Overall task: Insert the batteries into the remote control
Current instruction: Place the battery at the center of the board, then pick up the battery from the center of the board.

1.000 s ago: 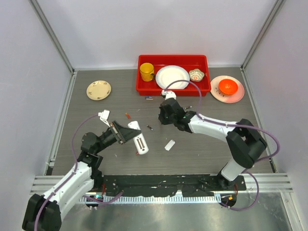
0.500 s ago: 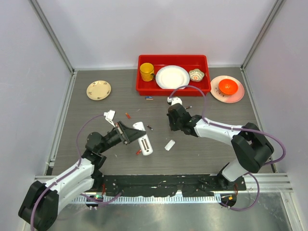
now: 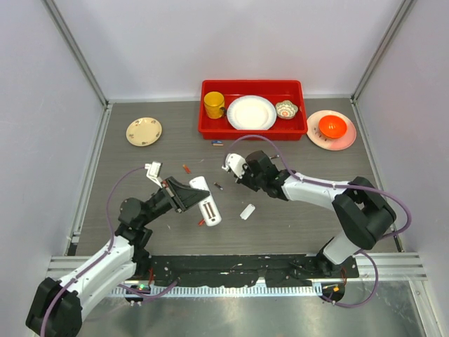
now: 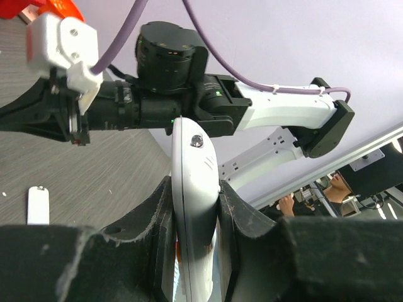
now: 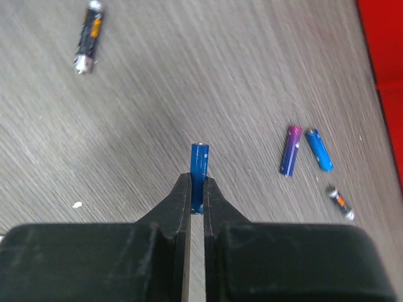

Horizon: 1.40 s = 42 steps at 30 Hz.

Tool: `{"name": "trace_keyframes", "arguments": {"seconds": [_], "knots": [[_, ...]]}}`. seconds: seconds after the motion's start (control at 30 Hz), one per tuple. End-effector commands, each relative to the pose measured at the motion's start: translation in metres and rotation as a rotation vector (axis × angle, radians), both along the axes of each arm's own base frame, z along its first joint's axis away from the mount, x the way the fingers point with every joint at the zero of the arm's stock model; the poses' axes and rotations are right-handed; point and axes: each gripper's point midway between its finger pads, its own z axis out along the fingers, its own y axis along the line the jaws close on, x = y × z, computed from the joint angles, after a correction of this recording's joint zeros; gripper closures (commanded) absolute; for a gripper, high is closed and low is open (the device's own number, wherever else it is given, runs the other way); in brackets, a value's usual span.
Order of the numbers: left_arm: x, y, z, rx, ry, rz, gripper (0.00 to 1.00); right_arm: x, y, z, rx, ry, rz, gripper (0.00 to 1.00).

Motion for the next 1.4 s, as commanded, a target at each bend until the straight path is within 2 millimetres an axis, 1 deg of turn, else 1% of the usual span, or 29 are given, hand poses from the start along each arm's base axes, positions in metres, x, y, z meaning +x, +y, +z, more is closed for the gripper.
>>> {"name": "trace_keyframes", "arguments": {"seconds": [0.0, 0.03, 0.07, 0.1, 0.13, 0.17, 0.2, 0.33, 0.47, 0.53, 0.63, 0.73, 0.83, 0.87, 0.93, 0.97, 1.03, 1.07, 1.13, 1.17, 1.2, 1.23, 1.27, 1.3, 1.33, 1.37], "knots": [[-0.008, 0.002, 0.011, -0.023, -0.072, -0.007, 0.99, 0.011, 0.01, -0.001, -0.113, -0.112, 0.323, 0.99], [-0.009, 0.003, 0.013, -0.029, -0.081, -0.002, 1.0, 0.012, 0.01, -0.005, -0.116, -0.1, 0.338, 0.99], [-0.009, 0.004, 0.013, -0.031, -0.082, 0.004, 0.99, 0.008, 0.011, -0.009, -0.107, -0.07, 0.366, 0.99], [-0.009, 0.005, 0.009, -0.03, -0.077, 0.006, 1.0, 0.009, 0.01, -0.009, -0.107, -0.068, 0.379, 0.99], [-0.009, 0.007, 0.01, -0.037, -0.08, 0.016, 1.0, 0.005, 0.007, -0.017, -0.153, -0.066, 0.431, 0.99], [-0.01, 0.007, 0.009, -0.038, -0.076, 0.017, 1.0, 0.002, 0.007, -0.02, -0.167, -0.055, 0.463, 0.99], [-0.01, 0.007, 0.005, -0.035, -0.069, 0.02, 0.99, 0.003, 0.007, -0.019, -0.171, -0.055, 0.466, 0.99], [-0.011, 0.009, 0.003, -0.039, -0.07, 0.024, 1.0, 0.004, 0.007, -0.019, -0.173, -0.047, 0.464, 0.99], [-0.01, 0.007, 0.002, -0.031, -0.062, 0.015, 1.0, -0.003, 0.003, -0.03, -0.192, 0.004, 0.476, 0.99], [-0.01, 0.007, 0.003, -0.032, -0.062, 0.015, 1.0, -0.003, 0.002, -0.033, -0.19, 0.007, 0.464, 0.98], [-0.011, 0.006, 0.003, -0.033, -0.063, 0.01, 1.0, -0.006, 0.0, -0.039, -0.192, 0.027, 0.457, 0.94], [-0.012, 0.007, 0.002, -0.035, -0.059, 0.01, 1.0, -0.007, 0.0, -0.041, -0.186, 0.039, 0.44, 0.89], [-0.012, 0.008, 0.002, -0.038, -0.059, 0.014, 0.99, -0.003, -0.001, -0.042, -0.186, 0.037, 0.412, 0.8], [-0.012, 0.007, 0.001, -0.035, -0.055, 0.014, 1.0, -0.003, -0.002, -0.041, -0.183, 0.036, 0.402, 0.68], [-0.011, 0.008, 0.002, -0.036, -0.057, 0.018, 1.0, 0.0, -0.001, -0.037, -0.173, 0.022, 0.386, 0.51], [-0.011, 0.008, 0.001, -0.035, -0.056, 0.018, 1.0, 0.002, -0.002, -0.035, -0.178, 0.012, 0.372, 0.45], [-0.011, 0.007, 0.001, -0.034, -0.053, 0.016, 1.0, 0.009, -0.002, -0.029, -0.173, -0.01, 0.34, 0.4], [-0.011, 0.007, 0.0, -0.033, -0.052, 0.016, 0.99, 0.012, -0.002, -0.022, -0.164, -0.032, 0.319, 0.36], [-0.012, 0.007, 0.001, -0.034, -0.055, 0.015, 1.0, 0.021, 0.002, -0.006, -0.119, -0.076, 0.268, 0.33], [-0.012, 0.007, 0.001, -0.033, -0.054, 0.013, 1.0, 0.025, 0.003, 0.013, -0.083, -0.115, 0.24, 0.31], [-0.011, 0.008, 0.001, -0.033, -0.052, 0.016, 0.99, 0.035, 0.008, 0.033, -0.035, -0.187, 0.204, 0.31], [-0.011, 0.008, 0.0, -0.033, -0.05, 0.018, 1.0, 0.038, 0.01, 0.05, 0.043, -0.204, 0.141, 0.31], [-0.011, 0.008, 0.001, -0.035, -0.051, 0.022, 1.0, 0.042, 0.009, 0.075, 0.106, -0.255, 0.086, 0.3], [-0.01, 0.008, 0.001, -0.033, -0.049, 0.025, 1.0, 0.053, 0.003, 0.097, 0.166, -0.309, -0.026, 0.3], [-0.01, 0.008, -0.001, -0.031, -0.042, 0.025, 1.0, 0.056, 0.0, 0.109, 0.223, -0.316, -0.101, 0.3], [-0.009, 0.009, 0.0, -0.033, -0.041, 0.034, 1.0, 0.058, -0.001, 0.126, 0.357, -0.273, -0.231, 0.3]]}}
